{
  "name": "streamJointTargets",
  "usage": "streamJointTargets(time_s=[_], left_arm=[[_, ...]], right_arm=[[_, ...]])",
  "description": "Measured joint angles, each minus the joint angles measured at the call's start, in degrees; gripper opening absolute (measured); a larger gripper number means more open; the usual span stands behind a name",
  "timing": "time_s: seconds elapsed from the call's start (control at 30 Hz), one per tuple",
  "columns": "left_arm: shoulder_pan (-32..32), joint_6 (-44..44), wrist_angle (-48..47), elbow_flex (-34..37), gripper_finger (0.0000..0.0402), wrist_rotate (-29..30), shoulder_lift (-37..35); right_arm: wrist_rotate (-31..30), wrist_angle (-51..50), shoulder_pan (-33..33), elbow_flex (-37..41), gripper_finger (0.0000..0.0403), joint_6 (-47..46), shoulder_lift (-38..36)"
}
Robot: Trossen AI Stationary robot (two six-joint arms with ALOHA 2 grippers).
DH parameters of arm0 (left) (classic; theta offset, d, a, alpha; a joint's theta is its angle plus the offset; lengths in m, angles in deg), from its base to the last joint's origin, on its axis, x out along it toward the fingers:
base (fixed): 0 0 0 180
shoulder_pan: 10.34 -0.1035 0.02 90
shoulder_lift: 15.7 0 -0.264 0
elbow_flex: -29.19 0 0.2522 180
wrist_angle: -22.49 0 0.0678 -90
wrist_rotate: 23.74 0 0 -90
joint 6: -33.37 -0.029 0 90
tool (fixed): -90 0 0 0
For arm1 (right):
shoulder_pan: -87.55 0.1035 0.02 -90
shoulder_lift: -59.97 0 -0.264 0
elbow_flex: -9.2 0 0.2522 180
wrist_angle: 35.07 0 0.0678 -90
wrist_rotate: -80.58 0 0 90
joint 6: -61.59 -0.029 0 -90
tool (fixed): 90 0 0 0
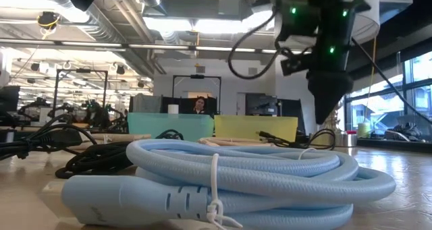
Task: Pick & Place USB Port
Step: Put the top right black charger cable into the yellow bin
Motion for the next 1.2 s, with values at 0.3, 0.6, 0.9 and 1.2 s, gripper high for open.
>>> streamJointTargets(time_s=[0.3,0.6,0.9,1.2], left_arm=[[0.0,0.0,-0.1,0.0,0.0003,0.0,0.0],[0.0,0.0,-0.2,0.0,0.0003,0.0,0.0],[0.0,0.0,-0.2,0.0,0.0003,0.0,0.0],[0.0,0.0,-0.4,0.0,0.0003,0.0,0.0]], right_arm=[[3.5,9.7,-1.7,8.3,0.0147,-1.7,0.0],[5.9,14.5,-1.4,11.9,0.0013,-6.5,0.0],[1.6,6.5,2.4,3.9,0.0002,-6.6,0.1],[-5.1,-12.2,8.8,-12.6,0.0001,-10.9,0.1]])
